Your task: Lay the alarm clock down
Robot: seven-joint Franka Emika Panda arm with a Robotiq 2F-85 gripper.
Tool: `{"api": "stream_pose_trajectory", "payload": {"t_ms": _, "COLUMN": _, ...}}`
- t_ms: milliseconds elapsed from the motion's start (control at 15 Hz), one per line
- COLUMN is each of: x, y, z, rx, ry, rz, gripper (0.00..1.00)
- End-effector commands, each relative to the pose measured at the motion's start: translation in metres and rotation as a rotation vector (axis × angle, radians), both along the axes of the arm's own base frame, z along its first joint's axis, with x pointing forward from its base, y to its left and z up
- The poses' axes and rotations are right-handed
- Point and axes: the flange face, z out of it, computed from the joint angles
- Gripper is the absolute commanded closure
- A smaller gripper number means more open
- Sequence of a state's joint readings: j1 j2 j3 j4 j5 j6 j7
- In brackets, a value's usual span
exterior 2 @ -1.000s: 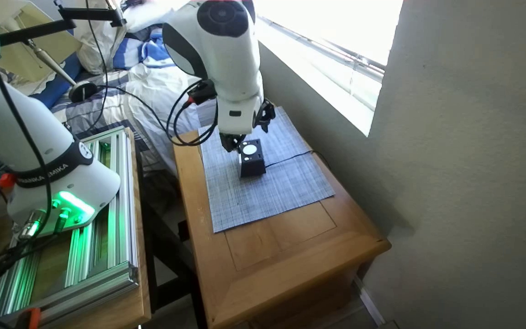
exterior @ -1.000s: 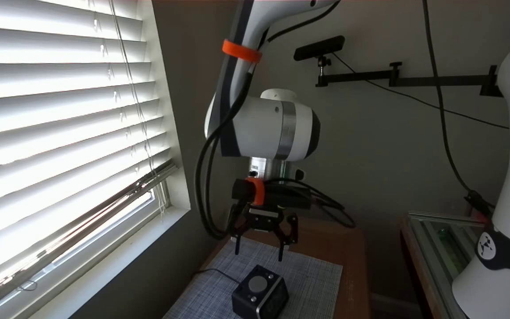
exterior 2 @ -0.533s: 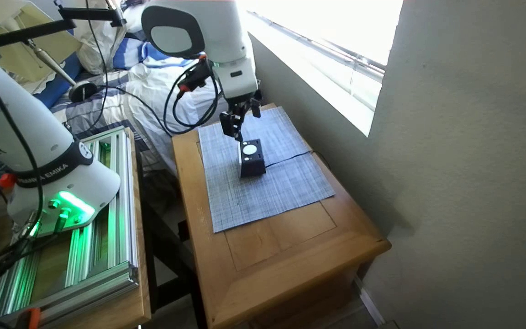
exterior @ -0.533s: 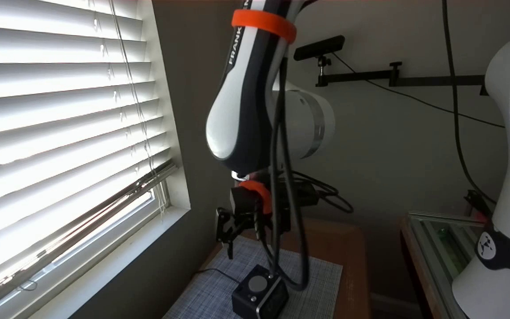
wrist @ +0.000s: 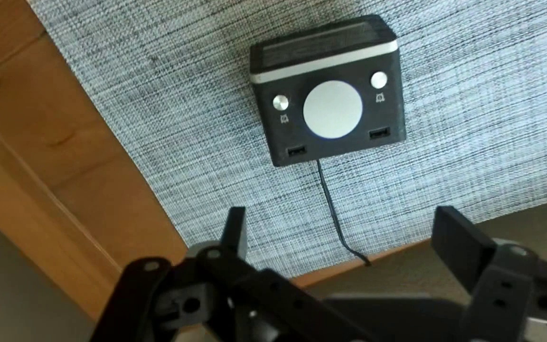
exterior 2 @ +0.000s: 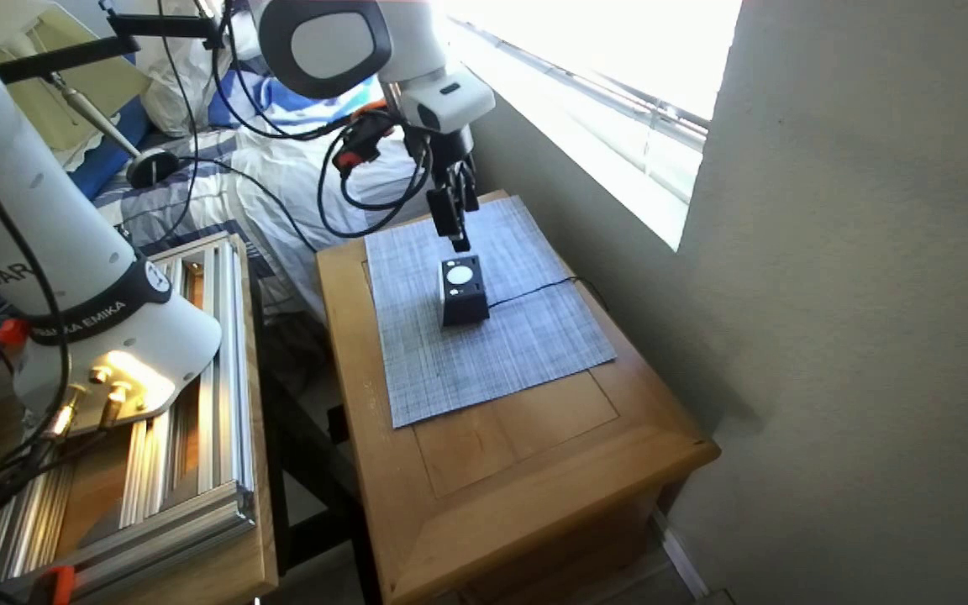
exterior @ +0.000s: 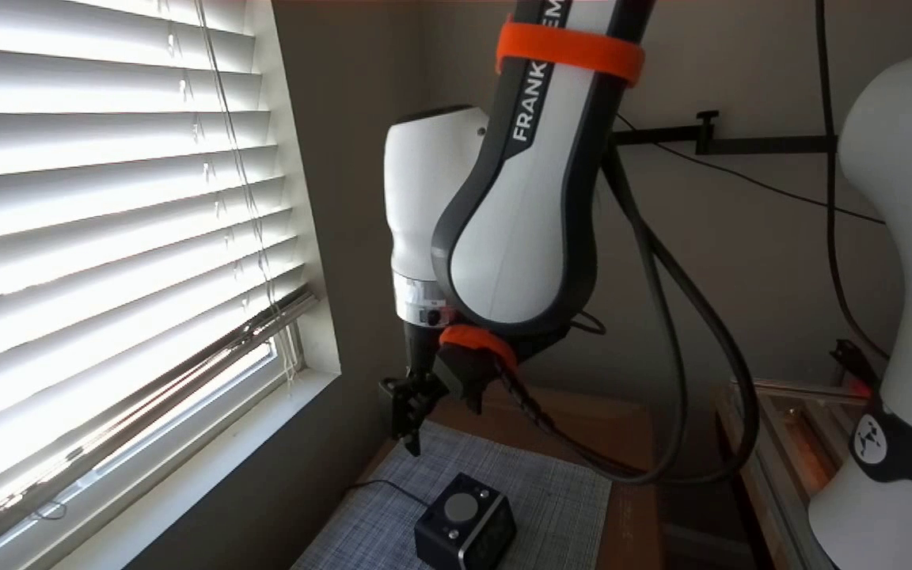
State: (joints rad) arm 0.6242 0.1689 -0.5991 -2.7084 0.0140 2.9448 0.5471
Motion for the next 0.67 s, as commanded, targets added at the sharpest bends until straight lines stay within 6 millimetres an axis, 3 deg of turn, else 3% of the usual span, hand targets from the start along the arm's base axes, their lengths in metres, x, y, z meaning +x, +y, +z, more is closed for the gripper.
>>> {"api": "stream_pose_trajectory", "payload": {"t_ms": 0, "x": 0.0023, "y": 0.0034, "z": 0.0031, "rx": -0.013, "ry": -0.008, "rz": 0.02, "gripper": 0.0}}
{"api": "stream_pose_trajectory", "payload": {"t_ms": 600, "x": 0.0039, "y": 0.0056, "z": 0.0058, "rx": -0.024, "ry": -0.014, "rz": 0.041, "gripper": 0.0}}
